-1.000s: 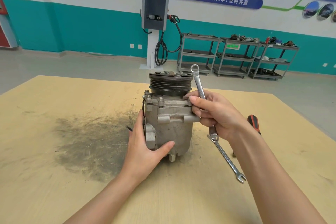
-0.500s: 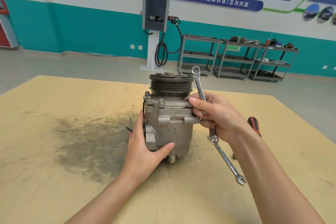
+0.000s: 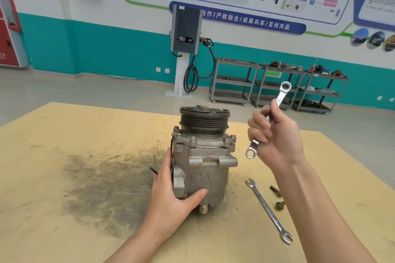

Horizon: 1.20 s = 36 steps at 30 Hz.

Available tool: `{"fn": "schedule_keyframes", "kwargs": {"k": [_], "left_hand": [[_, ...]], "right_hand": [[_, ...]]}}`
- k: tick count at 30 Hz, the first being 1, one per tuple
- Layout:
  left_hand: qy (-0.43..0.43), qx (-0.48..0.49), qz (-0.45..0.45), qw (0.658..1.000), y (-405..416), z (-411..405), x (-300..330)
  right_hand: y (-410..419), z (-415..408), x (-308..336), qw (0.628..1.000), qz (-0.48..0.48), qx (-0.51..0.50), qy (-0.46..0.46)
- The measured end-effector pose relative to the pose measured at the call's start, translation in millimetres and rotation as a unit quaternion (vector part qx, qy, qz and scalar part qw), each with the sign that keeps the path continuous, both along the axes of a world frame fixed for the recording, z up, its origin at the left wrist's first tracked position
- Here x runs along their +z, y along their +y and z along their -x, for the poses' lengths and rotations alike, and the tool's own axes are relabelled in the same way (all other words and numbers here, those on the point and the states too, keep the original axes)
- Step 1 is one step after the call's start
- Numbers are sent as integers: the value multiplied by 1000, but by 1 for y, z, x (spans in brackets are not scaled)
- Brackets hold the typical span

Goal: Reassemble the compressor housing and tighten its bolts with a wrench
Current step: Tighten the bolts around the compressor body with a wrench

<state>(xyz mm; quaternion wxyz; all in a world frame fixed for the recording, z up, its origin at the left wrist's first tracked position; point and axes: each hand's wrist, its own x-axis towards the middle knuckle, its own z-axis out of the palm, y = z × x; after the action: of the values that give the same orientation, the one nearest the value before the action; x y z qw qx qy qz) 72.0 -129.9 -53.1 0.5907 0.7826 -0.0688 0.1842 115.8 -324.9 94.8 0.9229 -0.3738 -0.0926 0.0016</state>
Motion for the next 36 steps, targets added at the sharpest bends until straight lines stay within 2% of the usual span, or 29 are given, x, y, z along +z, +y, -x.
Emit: {"fn": "schedule_keyframes", "kwargs": {"k": [4, 7, 15, 19, 24, 36], "left_hand": [[-4, -7, 9, 1000, 1, 0, 0], [-5, -9, 15, 1000, 0, 1, 1], [0, -6, 10, 1000, 0, 0, 1], [1, -8, 10, 1000, -1, -1, 2], [5, -13, 18, 1000, -1, 0, 2], [4, -9, 9, 1000, -1, -1, 3]], "right_hand": [[12, -15, 12, 999, 6, 8, 44], [19, -24, 14, 997, -23, 26, 71], [20, -35, 8, 994, -47, 21, 92], [21, -40, 7, 993, -103, 35, 45], [19, -45, 8, 993, -101, 43, -41], [18, -36, -7, 949, -113, 213, -204]]}}
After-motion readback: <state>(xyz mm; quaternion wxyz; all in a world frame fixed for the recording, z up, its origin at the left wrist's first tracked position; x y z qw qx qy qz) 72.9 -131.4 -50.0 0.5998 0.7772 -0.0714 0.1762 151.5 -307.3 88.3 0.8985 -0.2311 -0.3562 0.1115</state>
